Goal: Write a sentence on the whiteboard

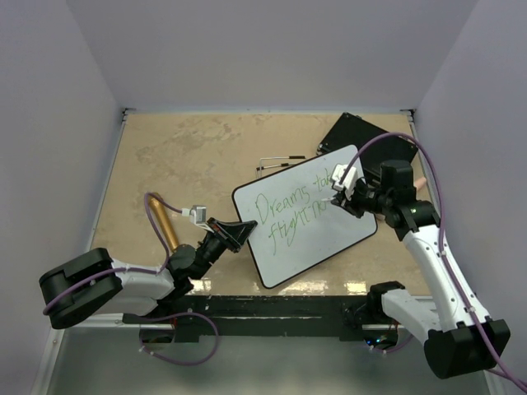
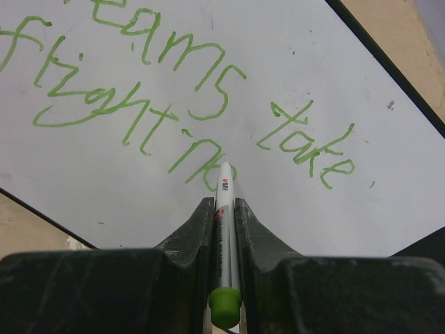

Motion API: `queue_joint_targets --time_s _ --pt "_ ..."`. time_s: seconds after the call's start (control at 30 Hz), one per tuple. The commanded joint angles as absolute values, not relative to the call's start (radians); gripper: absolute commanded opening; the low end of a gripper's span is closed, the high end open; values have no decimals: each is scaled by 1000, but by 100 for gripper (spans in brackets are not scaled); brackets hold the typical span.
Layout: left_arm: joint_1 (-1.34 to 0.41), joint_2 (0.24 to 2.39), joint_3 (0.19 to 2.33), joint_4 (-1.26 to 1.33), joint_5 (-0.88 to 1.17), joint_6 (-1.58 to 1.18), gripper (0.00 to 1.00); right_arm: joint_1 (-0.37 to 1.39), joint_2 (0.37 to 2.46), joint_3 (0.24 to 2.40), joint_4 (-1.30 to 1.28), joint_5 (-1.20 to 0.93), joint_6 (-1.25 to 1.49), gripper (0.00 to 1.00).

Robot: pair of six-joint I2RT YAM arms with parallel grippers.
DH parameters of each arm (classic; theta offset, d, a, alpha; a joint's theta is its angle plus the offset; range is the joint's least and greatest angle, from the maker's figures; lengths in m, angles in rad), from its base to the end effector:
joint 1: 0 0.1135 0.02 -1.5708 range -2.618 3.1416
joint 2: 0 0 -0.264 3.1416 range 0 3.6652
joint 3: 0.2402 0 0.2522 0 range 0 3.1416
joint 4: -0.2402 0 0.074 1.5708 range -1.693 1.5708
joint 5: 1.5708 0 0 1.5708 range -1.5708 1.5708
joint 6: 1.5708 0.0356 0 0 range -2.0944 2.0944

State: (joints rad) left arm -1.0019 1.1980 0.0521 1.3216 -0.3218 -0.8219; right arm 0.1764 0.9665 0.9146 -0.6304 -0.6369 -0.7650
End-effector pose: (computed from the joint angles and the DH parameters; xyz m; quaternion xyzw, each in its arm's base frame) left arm 0.1095 -0.1503 0.1798 -0.0653 0.6425 -0.5352 0.5445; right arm 0.1906 0.0555 0.3132 -0.5088 0.7033 0.1521 0.4726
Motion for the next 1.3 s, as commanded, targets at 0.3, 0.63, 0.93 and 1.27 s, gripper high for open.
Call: queue_joint_targets --time_s 0.3,0.63,0.93,1.27 --pt "-1008 1172 -35 1325 -281 -723 0 161 956 910 -595 -554 -753 0" --pt "-1008 1166 -35 1318 -284 -721 0 150 974 902 -574 -564 -749 0" --pt "-1008 1167 -40 1318 -285 -719 0 150 956 902 -618 -607 -773 0" --pt "-1008 1173 -41 1319 -284 -721 0 137 960 890 -632 -604 -793 0"
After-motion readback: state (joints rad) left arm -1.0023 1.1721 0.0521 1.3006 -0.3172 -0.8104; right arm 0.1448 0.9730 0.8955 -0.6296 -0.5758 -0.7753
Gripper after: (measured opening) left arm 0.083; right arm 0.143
